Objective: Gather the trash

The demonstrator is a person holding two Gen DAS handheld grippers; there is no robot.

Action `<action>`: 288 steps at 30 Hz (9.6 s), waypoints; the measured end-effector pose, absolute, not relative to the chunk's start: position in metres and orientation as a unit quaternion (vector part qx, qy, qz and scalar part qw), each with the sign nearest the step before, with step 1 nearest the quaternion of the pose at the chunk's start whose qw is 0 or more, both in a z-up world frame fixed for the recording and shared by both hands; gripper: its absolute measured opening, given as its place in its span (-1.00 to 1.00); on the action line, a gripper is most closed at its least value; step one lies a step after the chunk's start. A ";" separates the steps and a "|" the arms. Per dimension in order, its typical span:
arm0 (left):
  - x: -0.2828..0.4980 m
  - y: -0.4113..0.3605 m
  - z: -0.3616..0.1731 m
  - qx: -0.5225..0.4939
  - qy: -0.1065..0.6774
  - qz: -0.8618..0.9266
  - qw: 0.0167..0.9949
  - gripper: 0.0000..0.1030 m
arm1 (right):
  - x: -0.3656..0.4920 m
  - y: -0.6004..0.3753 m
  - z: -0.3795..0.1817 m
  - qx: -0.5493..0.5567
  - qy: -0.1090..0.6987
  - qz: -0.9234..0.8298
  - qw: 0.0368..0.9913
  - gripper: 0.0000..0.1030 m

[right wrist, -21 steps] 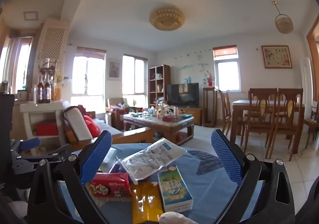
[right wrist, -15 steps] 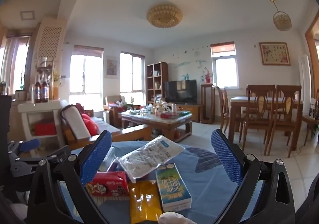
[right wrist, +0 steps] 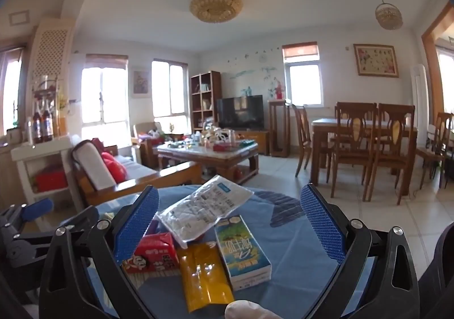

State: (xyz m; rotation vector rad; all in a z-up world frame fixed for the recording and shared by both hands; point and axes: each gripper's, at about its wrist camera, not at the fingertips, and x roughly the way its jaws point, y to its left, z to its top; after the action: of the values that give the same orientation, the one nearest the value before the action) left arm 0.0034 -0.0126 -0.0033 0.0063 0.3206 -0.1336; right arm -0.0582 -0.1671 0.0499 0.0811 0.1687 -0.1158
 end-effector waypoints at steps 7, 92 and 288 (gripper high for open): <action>0.007 -0.011 -0.006 0.022 0.167 -0.090 0.981 0.90 | -0.052 -0.172 0.048 0.050 0.104 -0.068 0.991 0.90; 0.006 -0.003 -0.003 0.009 0.180 -0.079 0.980 0.90 | -0.048 -0.168 0.045 0.053 0.114 -0.070 0.990 0.90; 0.104 0.026 -0.018 0.010 0.407 -0.242 0.881 0.90 | 0.018 -0.205 0.012 0.030 0.375 0.094 0.922 0.82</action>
State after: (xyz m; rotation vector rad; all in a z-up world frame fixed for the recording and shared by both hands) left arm 0.1035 0.0260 -0.0175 0.0204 0.8476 -0.5047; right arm 0.0175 -0.2049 0.0116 0.0612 0.7699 0.1921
